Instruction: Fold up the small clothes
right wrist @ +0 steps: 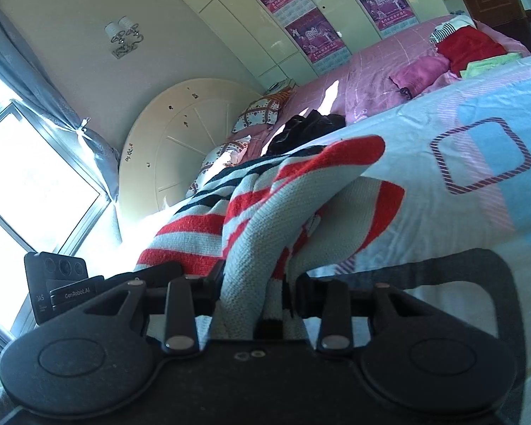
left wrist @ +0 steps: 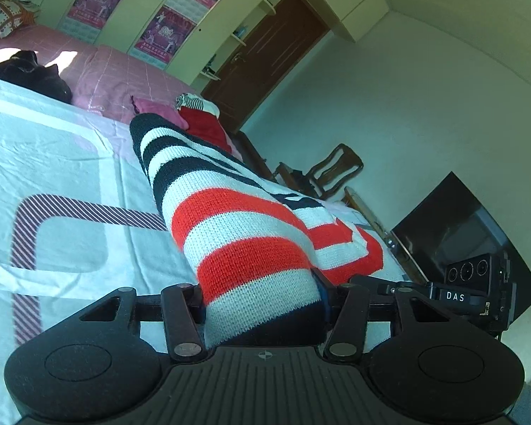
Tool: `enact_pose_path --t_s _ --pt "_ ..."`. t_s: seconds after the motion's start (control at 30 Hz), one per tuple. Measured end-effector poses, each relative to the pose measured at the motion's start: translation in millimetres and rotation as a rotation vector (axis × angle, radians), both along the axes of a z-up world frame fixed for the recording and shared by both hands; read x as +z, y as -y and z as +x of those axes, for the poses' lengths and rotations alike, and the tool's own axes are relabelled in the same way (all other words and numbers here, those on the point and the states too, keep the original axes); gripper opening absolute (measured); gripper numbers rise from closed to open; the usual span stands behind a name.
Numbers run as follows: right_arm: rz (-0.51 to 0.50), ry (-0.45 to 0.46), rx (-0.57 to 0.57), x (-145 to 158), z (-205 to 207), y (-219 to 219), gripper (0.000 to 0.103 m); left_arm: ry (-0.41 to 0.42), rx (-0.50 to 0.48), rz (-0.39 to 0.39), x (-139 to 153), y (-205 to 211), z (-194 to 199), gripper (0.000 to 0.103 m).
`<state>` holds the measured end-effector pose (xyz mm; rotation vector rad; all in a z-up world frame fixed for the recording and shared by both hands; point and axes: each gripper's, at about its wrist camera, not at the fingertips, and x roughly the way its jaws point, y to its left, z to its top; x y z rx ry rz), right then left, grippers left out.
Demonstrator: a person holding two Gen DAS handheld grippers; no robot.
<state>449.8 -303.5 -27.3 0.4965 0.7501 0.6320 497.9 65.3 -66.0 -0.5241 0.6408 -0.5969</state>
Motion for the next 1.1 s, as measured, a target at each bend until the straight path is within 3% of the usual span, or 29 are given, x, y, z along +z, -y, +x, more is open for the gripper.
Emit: enact_pose_path --t_s 0.27,0.5,0.83,1.03,1.1 --pt "0.02 0.025 0.099 8.9 11.7 -98.1 0.037 0.021 0.089 0.032 21.0 -102.0 -32.4 0.052" --pt "0.03 0.006 0.186 -2.7 21.7 -180.9 0.037 0.0 0.163 0.047 11.9 -184.9 -48.8 0.052" --pt "0.043 -0.064 0.249 -41.5 28.4 -266.0 0.036 -0.071 0.232 0.047 -33.6 -259.3 -52.8 0.052" --pt "0.0 -0.163 0.258 -82.3 26.2 -291.0 0.038 -0.19 0.251 0.049 -82.4 -272.4 -48.1 0.054" --pt "0.019 -0.22 0.231 -97.5 24.0 -286.3 0.04 -0.225 0.26 -0.033 -98.7 -278.8 -51.1 0.057"
